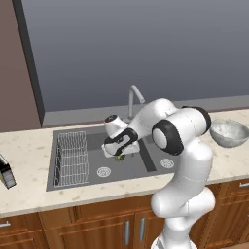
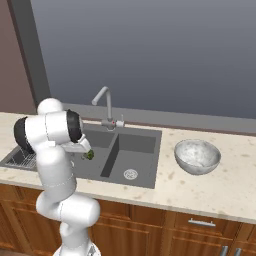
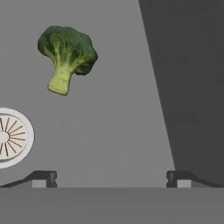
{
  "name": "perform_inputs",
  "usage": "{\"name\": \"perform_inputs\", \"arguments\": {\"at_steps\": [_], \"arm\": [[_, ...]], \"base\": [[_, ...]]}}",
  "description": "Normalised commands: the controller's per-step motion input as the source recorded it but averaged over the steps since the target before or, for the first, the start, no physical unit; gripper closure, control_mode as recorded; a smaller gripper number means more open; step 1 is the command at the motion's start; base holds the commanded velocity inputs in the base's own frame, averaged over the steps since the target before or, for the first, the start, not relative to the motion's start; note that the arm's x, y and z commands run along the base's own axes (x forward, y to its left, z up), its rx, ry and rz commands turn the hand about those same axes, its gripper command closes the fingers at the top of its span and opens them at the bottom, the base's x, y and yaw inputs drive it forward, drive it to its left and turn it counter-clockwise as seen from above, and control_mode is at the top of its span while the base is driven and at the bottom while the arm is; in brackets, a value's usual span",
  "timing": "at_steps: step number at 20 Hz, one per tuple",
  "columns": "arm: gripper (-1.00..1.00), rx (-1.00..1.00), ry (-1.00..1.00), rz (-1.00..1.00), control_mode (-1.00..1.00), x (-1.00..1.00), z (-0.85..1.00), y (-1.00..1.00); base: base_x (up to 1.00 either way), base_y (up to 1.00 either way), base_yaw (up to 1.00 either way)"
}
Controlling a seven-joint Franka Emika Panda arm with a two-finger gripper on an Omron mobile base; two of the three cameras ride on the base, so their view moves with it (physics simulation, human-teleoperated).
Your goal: Pick the broccoli from the sink and place it in the bowl. Then pick the bowl and place it in the microwave. Then close the microwave door and press the start button.
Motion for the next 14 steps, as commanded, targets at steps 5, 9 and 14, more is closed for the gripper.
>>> {"name": "perform_inputs", "arguments": {"at_steps": [5,9,14], "arm": [[-1.0,0.0,0.0,0.0,-1.0,0.43,-0.38,0.06],[-1.0,0.0,0.0,0.0,-1.0,0.41,-0.41,0.06],[-1.0,0.0,0.0,0.0,-1.0,0.3,-0.29,0.0]], "base": [[0.0,0.0,0.0],[0.0,0.0,0.0],[0.0,0.0,0.0]]}}
